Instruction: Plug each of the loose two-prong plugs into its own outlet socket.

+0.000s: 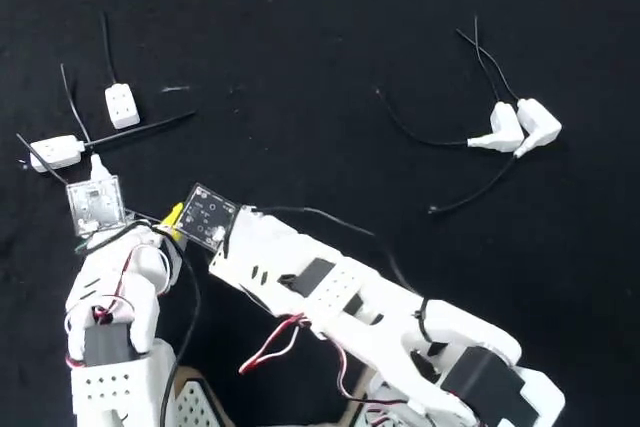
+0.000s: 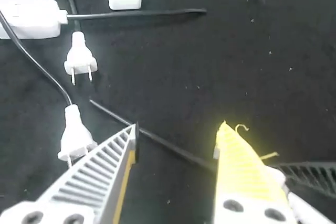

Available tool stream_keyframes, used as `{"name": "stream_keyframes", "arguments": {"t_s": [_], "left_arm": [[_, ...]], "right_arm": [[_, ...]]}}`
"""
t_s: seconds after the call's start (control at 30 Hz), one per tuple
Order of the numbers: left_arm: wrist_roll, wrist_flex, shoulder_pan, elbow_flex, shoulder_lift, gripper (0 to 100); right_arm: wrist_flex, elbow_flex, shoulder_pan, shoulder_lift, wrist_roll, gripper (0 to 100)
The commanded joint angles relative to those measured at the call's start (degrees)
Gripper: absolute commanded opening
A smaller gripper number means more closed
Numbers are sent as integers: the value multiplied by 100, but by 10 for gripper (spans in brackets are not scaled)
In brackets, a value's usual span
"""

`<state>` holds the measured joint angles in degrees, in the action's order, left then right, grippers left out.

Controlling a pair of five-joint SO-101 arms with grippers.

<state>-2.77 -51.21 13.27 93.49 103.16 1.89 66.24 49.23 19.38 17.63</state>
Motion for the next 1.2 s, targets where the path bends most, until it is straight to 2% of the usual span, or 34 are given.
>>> {"name": "stream_keyframes", "arguments": {"t_s": [0.0, 0.2, 0.47, 0.6, 0.73, 0.87, 0.97, 1.17], "left_arm": [[158, -88, -400, -180, 79, 245], [695, -62, -699, 57, 123, 245], [738, -62, -646, 75, 123, 245], [651, -105, -532, -242, 132, 245], [-79, -352, -303, -778, 132, 245], [-149, -633, -637, -840, 132, 245], [185, -571, -787, -673, 132, 245], [571, 44, -769, -66, 132, 245]], "right_arm": [[-220, -40, 97, 13, -26, 10], [-211, 31, 97, 40, -9, 10], [-158, 48, 97, 40, -9, 10], [378, -207, 105, -13, 0, 10], [563, -312, 105, -13, 0, 10], [563, -321, 105, -13, 0, 10], [598, -295, 193, 57, 0, 10], [598, 40, 193, 743, -35, 10]]}}
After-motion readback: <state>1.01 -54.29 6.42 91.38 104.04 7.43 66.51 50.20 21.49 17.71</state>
